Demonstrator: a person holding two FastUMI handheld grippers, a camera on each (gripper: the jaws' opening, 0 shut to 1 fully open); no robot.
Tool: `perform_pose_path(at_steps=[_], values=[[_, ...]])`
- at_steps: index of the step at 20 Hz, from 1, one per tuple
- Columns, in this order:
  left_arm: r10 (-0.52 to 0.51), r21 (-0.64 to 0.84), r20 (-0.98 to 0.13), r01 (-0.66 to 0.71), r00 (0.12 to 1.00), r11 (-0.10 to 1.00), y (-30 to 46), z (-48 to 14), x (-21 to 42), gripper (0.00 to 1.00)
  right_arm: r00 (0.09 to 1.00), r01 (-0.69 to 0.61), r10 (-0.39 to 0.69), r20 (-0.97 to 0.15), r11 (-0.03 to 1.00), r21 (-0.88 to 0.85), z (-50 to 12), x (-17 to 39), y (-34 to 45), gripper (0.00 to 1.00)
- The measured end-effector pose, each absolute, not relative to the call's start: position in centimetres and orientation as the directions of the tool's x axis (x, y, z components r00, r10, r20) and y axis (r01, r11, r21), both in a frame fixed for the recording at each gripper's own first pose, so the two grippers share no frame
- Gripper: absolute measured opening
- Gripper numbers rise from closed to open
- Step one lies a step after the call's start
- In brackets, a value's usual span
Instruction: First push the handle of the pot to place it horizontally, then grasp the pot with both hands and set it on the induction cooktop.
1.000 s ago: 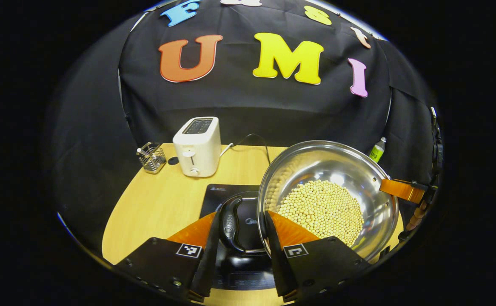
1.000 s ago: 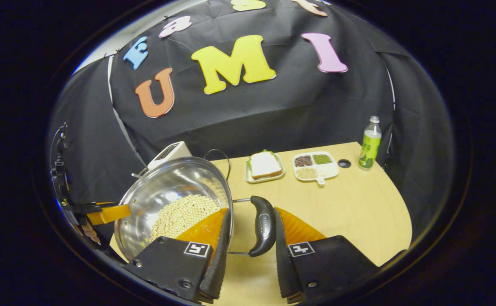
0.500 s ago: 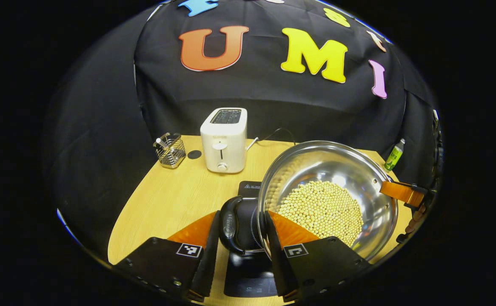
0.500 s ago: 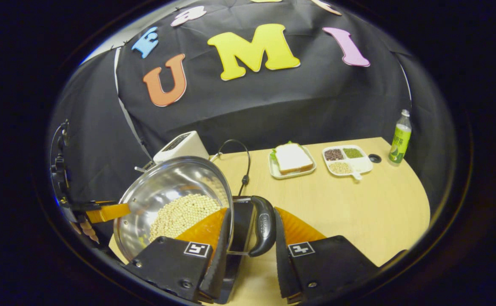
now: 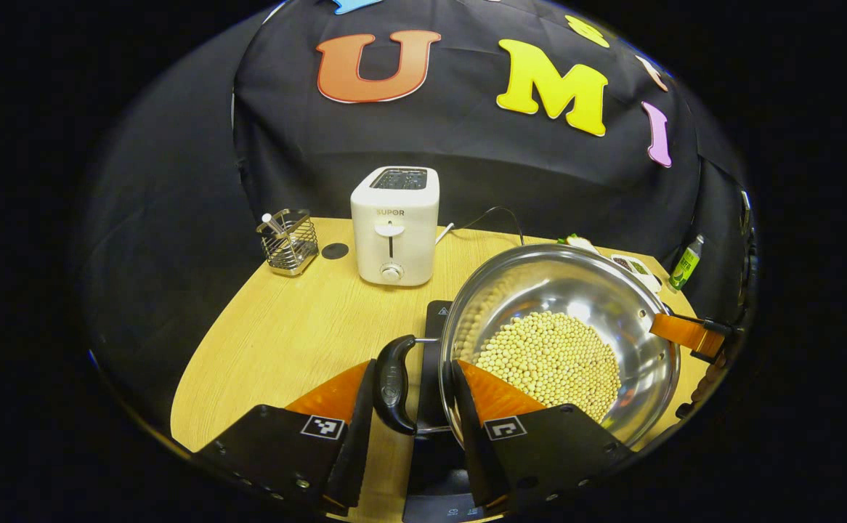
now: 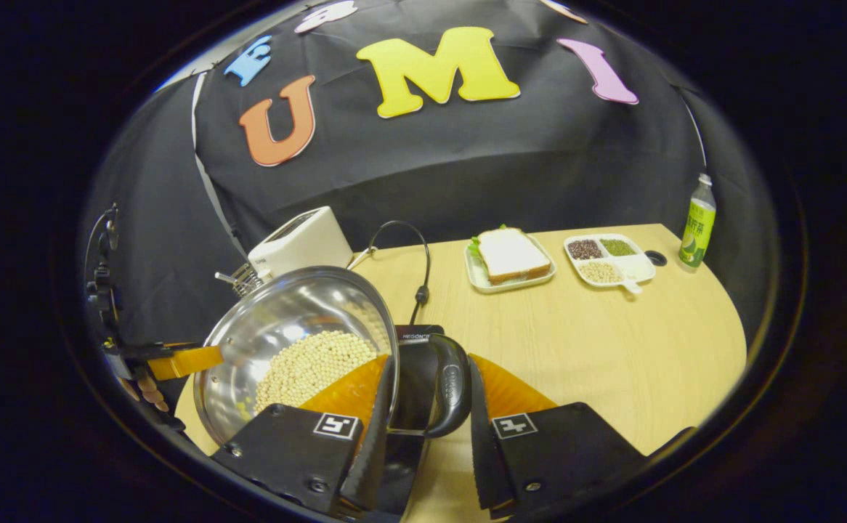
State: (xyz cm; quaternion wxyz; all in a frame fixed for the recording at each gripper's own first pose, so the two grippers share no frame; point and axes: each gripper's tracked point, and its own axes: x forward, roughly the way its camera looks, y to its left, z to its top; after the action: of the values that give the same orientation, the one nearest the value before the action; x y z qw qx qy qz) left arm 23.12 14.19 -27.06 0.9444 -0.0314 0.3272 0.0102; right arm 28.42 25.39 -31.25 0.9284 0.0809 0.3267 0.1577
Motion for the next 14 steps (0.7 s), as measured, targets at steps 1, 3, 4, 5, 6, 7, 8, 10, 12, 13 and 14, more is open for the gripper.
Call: perform_pose_path(at_steps=[1, 3, 4, 5, 6, 7, 8, 10, 12, 13, 14], values=[[-0.001, -0.054, -0.615, -0.041, 0.788, 0.998, 14.3, -27.0, 23.1, 0.55, 0.735, -0.239, 0.348, -0.582, 0.936, 0.258, -31.2, 28.4, 25.5, 0.53], [-0.001, -0.051, -0.608, -0.038, 0.794, 0.998, 14.2, -27.0, 23.0, 0.55, 0.735, -0.231, 0.348, -0.582, 0.935, 0.269, -31.5, 28.3, 25.5, 0.53], [0.0, -0.045, -0.607, -0.034, 0.795, 0.998, 14.3, -27.1, 23.2, 0.55, 0.733, -0.229, 0.35, -0.583, 0.934, 0.273, -31.7, 28.3, 25.5, 0.54], [0.002, -0.036, -0.61, -0.031, 0.793, 0.999, 14.2, -27.3, 23.1, 0.45, 0.732, -0.221, 0.35, -0.584, 0.934, 0.281, -31.9, 28.3, 25.4, 0.55], [0.004, -0.022, -0.611, -0.022, 0.791, 1.0, 14.1, -27.6, 23.3, 0.56, 0.728, -0.215, 0.351, -0.59, 0.933, 0.289, -32.2, 28.3, 25.2, 0.56], [0.011, -0.01, -0.607, -0.022, 0.795, 1.0, 14.2, -27.6, 23.2, 0.57, 0.732, -0.214, 0.359, -0.579, 0.928, 0.305, -32.2, 28.4, 25.2, 0.57], [0.019, -0.002, -0.592, -0.025, 0.806, 1.0, 14.3, -27.5, 23.5, 0.6, 0.734, -0.225, 0.366, -0.572, 0.926, 0.303, -32.1, 28.5, 25.3, 0.58], [0.053, 0.027, -0.545, -0.046, 0.837, 0.999, 14.9, -26.6, 23.9, 0.63, 0.75, -0.239, 0.358, -0.556, 0.931, 0.277, -31.7, 28.5, 25.0, 0.61], [0.093, 0.066, -0.494, -0.069, 0.865, 0.995, 15.7, -25.1, 24.2, 0.74, 0.78, -0.243, 0.34, -0.525, 0.938, 0.247, -30.8, 28.5, 24.5, 0.65], [0.108, 0.078, -0.471, -0.08, 0.876, 0.994, 16.0, -24.3, 24.0, 0.78, 0.799, -0.235, 0.323, -0.508, 0.944, 0.231, -30.2, 28.6, 24.0, 0.65], [0.121, 0.083, -0.449, -0.094, 0.885, 0.992, 16.1, -23.5, 24.0, 0.84, 0.813, -0.23, 0.308, -0.494, 0.95, 0.213, -29.4, 28.5, 23.6, 0.72]])
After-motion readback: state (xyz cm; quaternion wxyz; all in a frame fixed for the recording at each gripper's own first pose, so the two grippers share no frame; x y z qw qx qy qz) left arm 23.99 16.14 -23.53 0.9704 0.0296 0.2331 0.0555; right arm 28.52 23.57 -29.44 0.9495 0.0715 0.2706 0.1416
